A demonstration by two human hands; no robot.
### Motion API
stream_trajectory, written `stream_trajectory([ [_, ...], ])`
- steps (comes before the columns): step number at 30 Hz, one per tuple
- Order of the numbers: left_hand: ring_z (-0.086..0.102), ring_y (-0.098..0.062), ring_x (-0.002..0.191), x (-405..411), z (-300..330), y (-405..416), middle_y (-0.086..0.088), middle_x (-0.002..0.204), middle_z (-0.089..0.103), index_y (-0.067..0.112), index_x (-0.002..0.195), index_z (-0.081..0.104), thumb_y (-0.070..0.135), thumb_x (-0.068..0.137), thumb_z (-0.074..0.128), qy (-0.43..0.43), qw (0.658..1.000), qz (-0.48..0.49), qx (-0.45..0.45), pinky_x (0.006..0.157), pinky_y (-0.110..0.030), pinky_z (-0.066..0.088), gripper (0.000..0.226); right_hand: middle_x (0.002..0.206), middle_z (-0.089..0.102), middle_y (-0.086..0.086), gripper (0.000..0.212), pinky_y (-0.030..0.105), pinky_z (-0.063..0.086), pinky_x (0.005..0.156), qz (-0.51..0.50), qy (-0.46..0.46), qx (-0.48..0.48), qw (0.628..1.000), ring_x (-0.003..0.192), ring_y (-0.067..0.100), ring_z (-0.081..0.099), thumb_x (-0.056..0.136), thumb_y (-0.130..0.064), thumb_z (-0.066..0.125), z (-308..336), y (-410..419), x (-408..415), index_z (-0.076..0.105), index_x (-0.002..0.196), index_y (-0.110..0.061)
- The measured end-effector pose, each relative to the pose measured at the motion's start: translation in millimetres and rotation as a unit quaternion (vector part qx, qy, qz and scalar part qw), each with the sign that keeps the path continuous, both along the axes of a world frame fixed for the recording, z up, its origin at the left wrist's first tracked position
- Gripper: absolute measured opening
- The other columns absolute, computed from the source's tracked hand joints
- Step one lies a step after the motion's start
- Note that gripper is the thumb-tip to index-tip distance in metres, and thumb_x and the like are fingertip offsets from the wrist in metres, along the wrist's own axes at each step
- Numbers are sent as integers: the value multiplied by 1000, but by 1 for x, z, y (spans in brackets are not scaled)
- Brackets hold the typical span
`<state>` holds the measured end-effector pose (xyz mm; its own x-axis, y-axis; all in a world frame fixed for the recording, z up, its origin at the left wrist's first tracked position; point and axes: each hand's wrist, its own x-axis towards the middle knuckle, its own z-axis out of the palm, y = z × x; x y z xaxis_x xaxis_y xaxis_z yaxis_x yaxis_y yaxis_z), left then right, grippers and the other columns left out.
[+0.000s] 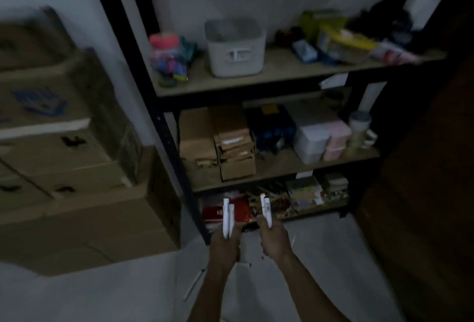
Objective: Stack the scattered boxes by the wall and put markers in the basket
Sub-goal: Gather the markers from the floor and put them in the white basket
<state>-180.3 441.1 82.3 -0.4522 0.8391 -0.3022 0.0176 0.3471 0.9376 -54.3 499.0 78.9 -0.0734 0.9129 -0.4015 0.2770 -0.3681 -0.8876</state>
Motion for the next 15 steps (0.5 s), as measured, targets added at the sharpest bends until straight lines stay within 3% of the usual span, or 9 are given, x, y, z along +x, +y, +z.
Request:
stream_trajectory([
  [3, 62, -28, 66, -10, 72, 6, -19, 76, 66, 17, 87, 62, 30, 94, 63, 24, 999, 0, 32, 61, -37, 50, 15, 65, 49, -2, 22, 22, 32, 48, 12, 3, 37, 999, 55, 13, 46, 102, -34, 49, 82, 7, -15, 55, 89, -18],
  [6, 55, -20, 56, -21, 129, 21, -9, 65, 60, 11, 84, 65, 37, 94, 62, 26, 999, -5, 39, 51, -28, 43, 27, 66, 50, 2, 30, 25, 34, 53, 24, 10, 67, 997, 56, 15, 47, 102, -35, 47, 145, 17, -25, 55, 85, -11],
  [9, 52, -20, 53, -30, 178, 38, -6, 60, 57, 13, 76, 61, 37, 94, 59, 38, 998, -6, 59, 52, -27, 40, 30, 71, 54, 3, 33, 26, 37, 59, 41, 20, 105, 993, 64, 18, 51, 103, -34, 45, 198, 31, -33, 62, 99, -5],
  [11, 52, -19, 51, -33, 208, 52, -3, 58, 57, 16, 74, 60, 38, 93, 59, 46, 997, -7, 69, 52, -27, 40, 29, 73, 54, 0, 29, 28, 40, 65, 41, 29, 126, 991, 70, 20, 53, 102, -35, 46, 229, 44, -38, 62, 103, -11],
  [15, 48, -13, 41, -37, 262, 95, -4, 54, 51, 13, 70, 54, 31, 93, 61, 63, 991, -10, 117, 44, -23, 38, 30, 73, 53, 1, 25, 29, 41, 64, 43, 51, 149, 987, 66, 18, 51, 101, -39, 48, 276, 84, -48, 55, 88, -19],
])
